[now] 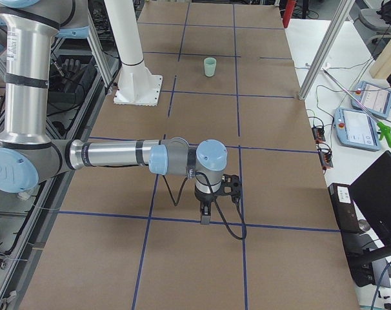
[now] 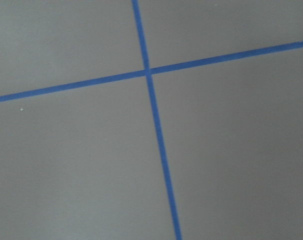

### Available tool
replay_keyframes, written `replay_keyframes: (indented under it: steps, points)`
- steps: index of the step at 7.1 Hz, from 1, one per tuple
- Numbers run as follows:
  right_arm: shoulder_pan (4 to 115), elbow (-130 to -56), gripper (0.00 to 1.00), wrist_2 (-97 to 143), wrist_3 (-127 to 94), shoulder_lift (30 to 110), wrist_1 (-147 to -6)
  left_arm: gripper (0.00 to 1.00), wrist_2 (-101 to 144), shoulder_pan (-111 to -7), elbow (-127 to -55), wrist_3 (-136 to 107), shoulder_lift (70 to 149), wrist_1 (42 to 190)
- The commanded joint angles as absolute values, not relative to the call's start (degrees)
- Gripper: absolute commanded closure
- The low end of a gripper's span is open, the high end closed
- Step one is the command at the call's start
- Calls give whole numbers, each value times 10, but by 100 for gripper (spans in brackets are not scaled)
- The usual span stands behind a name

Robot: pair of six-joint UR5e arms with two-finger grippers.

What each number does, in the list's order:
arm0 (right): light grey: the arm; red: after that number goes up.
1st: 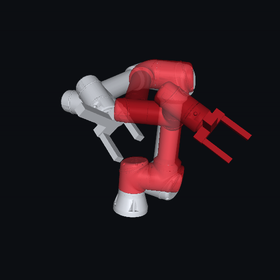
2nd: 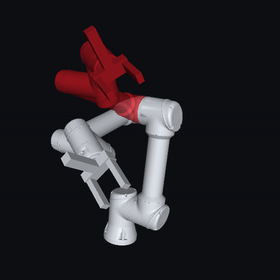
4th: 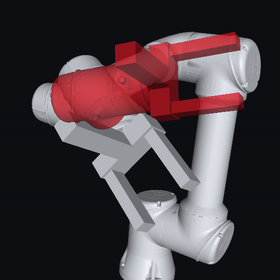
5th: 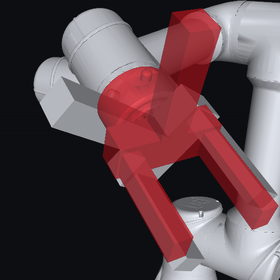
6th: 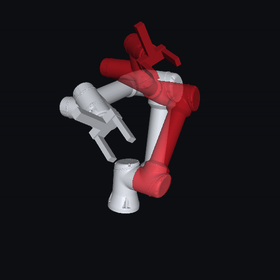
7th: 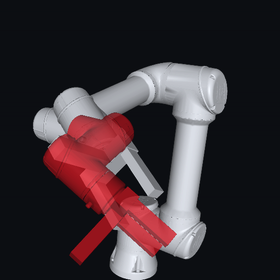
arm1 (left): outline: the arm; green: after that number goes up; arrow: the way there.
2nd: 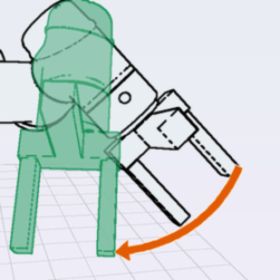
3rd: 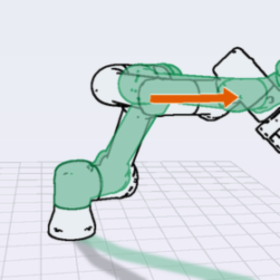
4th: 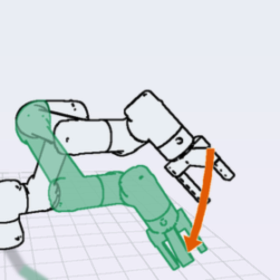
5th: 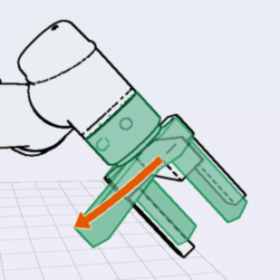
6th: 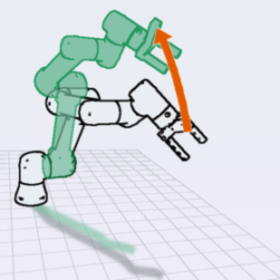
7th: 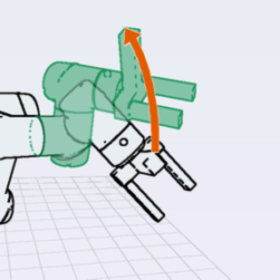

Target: Stack cups

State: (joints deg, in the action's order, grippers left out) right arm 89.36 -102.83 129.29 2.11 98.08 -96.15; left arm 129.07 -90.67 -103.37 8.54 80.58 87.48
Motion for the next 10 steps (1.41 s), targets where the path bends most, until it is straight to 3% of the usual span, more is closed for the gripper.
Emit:
replay_keyframes:
  steps: [1,10]
  points:
    - [894,-1028,0,1293,21,981,-962,0,1290,-935,-1021,114,790,872]
    - [893,-1028,0,1293,21,981,-962,0,1317,-934,-1026,109,797,884]
